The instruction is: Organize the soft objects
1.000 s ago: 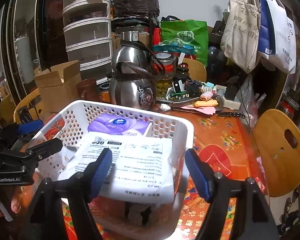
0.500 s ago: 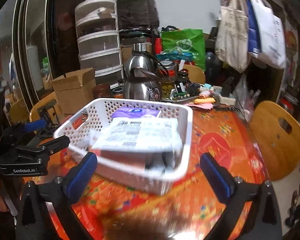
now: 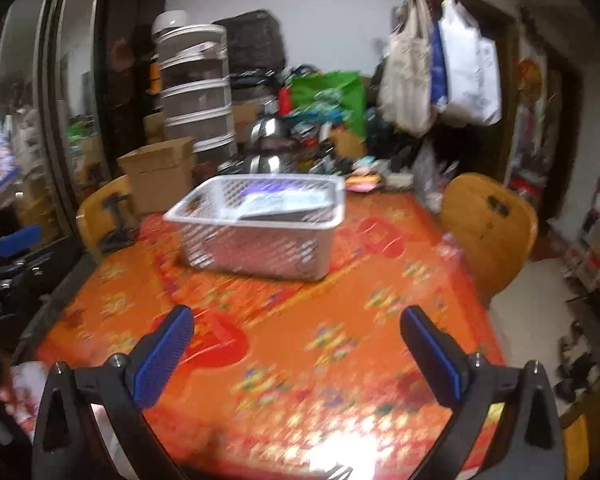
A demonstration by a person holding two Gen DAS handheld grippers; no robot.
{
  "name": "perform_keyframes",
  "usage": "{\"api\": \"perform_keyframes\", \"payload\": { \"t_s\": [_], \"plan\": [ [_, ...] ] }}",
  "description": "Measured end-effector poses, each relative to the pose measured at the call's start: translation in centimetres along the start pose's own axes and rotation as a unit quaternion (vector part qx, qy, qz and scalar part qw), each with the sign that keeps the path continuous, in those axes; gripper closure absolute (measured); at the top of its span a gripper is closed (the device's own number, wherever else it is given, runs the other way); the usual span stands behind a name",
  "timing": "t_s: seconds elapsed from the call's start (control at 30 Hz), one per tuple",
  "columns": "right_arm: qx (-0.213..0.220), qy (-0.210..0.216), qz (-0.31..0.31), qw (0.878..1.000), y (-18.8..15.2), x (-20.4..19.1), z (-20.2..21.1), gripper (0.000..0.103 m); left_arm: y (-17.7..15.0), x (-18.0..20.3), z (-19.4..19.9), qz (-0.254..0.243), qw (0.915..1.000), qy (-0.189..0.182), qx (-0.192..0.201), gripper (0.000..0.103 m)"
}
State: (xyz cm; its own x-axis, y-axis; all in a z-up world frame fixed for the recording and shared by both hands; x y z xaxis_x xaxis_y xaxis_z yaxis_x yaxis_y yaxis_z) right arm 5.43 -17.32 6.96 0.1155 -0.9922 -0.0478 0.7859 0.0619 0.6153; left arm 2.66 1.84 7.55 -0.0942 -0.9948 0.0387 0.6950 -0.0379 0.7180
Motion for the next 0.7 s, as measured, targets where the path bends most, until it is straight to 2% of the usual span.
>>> {"api": "perform_keyframes", "payload": {
  "t_s": [0.07, 0.17, 0.23, 0.43, 0.7],
  "plan": [
    [-0.001, 0.019, -0.008, 1.000, -0.4, 0.0, 0.5, 0.000, -0.6, 0.2, 0.7, -0.001, 1.0000, -0.001, -0.008, 0.000],
    [0.002, 0.012, -0.017, 1.000, -0.6, 0.2, 0.4, 0.000, -1.4, 0.6, 1.2, -0.006, 0.9998, 0.009, -0.016, 0.000],
    [0.001, 0.009, -0.021, 1.000, -0.6, 0.2, 0.1, 0.000, -1.7, 0.6, 1.1, -0.002, 0.9998, -0.001, -0.020, 0.000],
    [-0.005, 0.016, -0.026, 1.000, -0.1, 0.4, -1.1, 0.000, -1.2, 0.6, -1.5, 0.000, 0.9990, -0.006, -0.044, 0.000],
    [-0.007, 0.012, -0.025, 1.000, -0.1, 0.5, -1.5, 0.000, -0.6, 0.2, -2.3, 0.005, 0.9990, -0.011, -0.043, 0.000]
  ]
}}
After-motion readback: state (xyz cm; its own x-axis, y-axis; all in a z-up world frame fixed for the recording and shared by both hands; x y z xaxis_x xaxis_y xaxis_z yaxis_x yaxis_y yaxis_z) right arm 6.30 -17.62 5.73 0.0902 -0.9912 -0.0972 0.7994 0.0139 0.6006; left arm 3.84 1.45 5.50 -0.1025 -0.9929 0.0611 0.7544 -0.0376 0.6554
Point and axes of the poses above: each gripper's, at about its wrist camera, not at the fingertips, and z roughly against the way its jaws point, x to its right, y to its top, the point moved 4 cm from there along -z, roughly the way its jaws point, and after that the axes turned 14 degrees about -x, right-handed, at the moved point
